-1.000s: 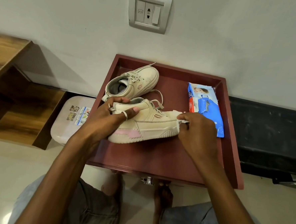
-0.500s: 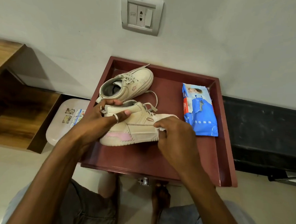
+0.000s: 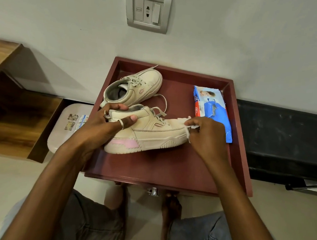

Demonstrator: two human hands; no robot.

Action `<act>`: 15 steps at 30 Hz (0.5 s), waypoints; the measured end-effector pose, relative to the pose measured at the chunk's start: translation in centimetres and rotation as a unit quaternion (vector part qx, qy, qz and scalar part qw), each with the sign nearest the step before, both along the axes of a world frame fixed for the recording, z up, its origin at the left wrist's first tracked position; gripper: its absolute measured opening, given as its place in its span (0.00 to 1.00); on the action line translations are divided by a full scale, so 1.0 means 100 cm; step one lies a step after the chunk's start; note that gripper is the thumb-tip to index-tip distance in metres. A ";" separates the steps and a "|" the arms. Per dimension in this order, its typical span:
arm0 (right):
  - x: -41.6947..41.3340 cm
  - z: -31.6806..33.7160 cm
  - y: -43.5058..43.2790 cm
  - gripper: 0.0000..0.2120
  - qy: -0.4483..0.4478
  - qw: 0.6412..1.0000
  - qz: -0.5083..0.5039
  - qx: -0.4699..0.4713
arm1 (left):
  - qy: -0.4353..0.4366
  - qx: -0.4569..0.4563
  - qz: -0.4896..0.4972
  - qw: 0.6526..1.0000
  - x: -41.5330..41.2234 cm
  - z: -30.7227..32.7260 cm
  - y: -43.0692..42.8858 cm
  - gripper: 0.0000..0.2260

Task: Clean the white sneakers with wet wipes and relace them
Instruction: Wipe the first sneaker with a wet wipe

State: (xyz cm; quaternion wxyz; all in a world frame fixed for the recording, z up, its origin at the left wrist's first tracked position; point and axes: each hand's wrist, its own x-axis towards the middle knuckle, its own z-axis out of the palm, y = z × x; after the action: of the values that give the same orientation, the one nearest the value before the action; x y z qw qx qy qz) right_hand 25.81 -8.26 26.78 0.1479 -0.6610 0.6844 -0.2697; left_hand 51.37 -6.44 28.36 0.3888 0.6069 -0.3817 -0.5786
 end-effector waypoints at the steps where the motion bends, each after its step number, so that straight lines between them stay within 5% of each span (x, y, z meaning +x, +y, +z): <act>1: -0.006 -0.001 -0.007 0.13 0.003 1.000 -0.018 0.014 | -0.002 -0.001 0.000 1.000 0.000 0.001 0.000 0.18; 9: 0.009 0.003 0.014 0.14 0.003 1.000 0.021 -0.010 | -0.004 -0.006 -0.001 1.000 0.000 0.001 0.000 0.21; 15: -0.008 -0.003 -0.020 0.16 -0.018 0.996 -0.051 0.075 | -0.012 -0.004 -0.011 1.000 0.002 0.000 0.001 0.22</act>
State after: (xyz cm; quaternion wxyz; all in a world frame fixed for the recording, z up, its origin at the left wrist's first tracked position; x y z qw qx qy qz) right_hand 24.96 -10.22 26.43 0.1950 -0.6075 0.7327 -0.2369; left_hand 51.55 -6.35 28.37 0.3798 0.6083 -0.3952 -0.5741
